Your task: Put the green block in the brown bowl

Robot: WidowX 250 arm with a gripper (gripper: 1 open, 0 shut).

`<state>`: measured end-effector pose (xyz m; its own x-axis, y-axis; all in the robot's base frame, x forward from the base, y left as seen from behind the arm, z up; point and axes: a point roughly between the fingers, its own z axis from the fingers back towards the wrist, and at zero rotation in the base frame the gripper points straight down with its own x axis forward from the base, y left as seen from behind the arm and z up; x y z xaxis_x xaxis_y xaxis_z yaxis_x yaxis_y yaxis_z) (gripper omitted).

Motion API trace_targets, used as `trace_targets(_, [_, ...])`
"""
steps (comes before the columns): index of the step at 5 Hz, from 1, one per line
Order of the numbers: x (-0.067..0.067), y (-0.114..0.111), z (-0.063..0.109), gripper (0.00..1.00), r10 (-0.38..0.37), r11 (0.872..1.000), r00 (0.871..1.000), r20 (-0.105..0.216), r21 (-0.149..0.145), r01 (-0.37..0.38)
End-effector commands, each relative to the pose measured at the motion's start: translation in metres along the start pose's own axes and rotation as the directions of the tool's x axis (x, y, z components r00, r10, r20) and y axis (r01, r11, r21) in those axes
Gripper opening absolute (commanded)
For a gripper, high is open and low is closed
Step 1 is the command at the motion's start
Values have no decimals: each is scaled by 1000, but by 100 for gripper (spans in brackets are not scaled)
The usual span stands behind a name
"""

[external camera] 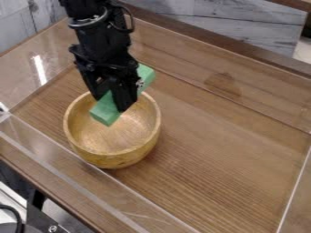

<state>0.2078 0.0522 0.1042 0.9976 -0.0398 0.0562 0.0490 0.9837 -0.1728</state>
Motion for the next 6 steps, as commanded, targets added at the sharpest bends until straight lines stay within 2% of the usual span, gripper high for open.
trace_targets(1, [13, 10, 9, 0, 3, 1000, 999, 54, 21, -4])
trace_targets(6, [23, 29, -5, 0, 20, 1000, 998, 53, 7, -20])
